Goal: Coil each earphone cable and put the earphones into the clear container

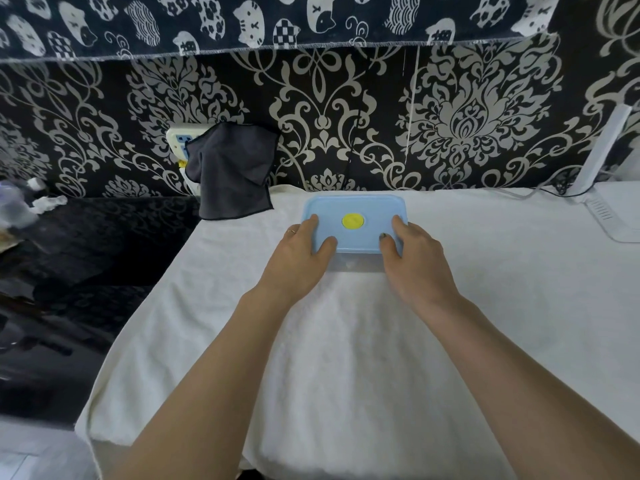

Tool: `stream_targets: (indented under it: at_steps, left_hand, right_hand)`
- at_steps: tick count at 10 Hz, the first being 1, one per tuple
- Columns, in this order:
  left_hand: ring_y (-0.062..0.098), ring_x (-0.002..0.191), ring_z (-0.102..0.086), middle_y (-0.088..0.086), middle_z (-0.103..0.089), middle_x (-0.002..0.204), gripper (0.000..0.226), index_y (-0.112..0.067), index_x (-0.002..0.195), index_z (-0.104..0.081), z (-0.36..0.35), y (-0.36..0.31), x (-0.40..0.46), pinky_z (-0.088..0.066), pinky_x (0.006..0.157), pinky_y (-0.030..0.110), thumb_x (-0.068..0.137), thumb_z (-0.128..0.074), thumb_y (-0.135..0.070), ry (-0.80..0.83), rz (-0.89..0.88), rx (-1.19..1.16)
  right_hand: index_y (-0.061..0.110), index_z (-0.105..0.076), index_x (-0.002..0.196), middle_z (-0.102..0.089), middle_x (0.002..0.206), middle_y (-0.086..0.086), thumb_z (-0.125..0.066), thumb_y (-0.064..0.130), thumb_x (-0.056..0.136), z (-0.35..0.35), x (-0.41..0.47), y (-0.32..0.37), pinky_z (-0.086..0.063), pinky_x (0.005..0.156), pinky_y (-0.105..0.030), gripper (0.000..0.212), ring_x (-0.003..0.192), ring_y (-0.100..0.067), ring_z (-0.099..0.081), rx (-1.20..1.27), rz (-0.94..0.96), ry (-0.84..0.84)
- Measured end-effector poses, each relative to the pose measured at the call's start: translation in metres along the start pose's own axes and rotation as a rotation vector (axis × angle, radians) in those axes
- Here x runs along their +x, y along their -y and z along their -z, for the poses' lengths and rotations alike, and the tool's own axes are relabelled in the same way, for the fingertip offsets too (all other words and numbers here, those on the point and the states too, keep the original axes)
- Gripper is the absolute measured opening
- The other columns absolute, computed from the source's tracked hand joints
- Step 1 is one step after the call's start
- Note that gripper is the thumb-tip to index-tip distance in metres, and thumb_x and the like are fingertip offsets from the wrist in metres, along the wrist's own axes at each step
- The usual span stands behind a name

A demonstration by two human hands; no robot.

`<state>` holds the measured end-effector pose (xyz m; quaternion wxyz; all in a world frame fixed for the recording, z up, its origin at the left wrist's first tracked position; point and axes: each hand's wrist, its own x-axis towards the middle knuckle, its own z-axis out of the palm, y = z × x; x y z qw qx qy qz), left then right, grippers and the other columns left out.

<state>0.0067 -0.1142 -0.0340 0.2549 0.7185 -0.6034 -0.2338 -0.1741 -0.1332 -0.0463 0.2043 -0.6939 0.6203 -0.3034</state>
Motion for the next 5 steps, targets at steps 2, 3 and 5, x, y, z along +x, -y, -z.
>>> stream_targets:
  at_steps: [2, 3, 5]
  left_hand:
    - [0.019, 0.140, -0.038, 0.005, -0.040, 0.154, 0.065, -0.016, 0.155, -0.032, -0.001, -0.003, 0.004, -0.027, 0.098, 0.020, 0.100, -0.056, -0.043, -0.036, -0.012, -0.032]
    - [0.019, 0.139, -0.038, 0.004, -0.038, 0.155, 0.064, -0.018, 0.155, -0.031, -0.003, -0.002, 0.010, -0.027, 0.099, 0.020, 0.101, -0.054, -0.044, -0.005, -0.004, -0.038]
    - [0.018, 0.140, -0.035, 0.004, -0.031, 0.157, 0.075, -0.026, 0.159, -0.018, 0.008, -0.002, 0.006, -0.025, 0.102, 0.020, 0.099, -0.058, -0.045, -0.007, -0.068, -0.061]
  right_hand:
    - [0.007, -0.052, 0.140, -0.060, 0.135, -0.013, -0.051, 0.030, 0.101, 0.000, 0.005, 0.000, -0.042, 0.097, -0.037, 0.045, 0.124, -0.031, -0.053, 0.075, -0.053, -0.044]
    - [0.010, -0.049, 0.145, -0.057, 0.139, -0.012, -0.051, 0.030, 0.101, -0.002, 0.009, -0.001, -0.040, 0.100, -0.035, 0.049, 0.128, -0.029, -0.051, 0.082, -0.066, -0.058]
    - [0.021, -0.049, 0.145, -0.053, 0.133, -0.014, -0.049, 0.029, 0.101, 0.005, 0.014, -0.003, -0.038, 0.089, -0.030, 0.045, 0.116, -0.027, -0.054, 0.114, -0.072, -0.091]
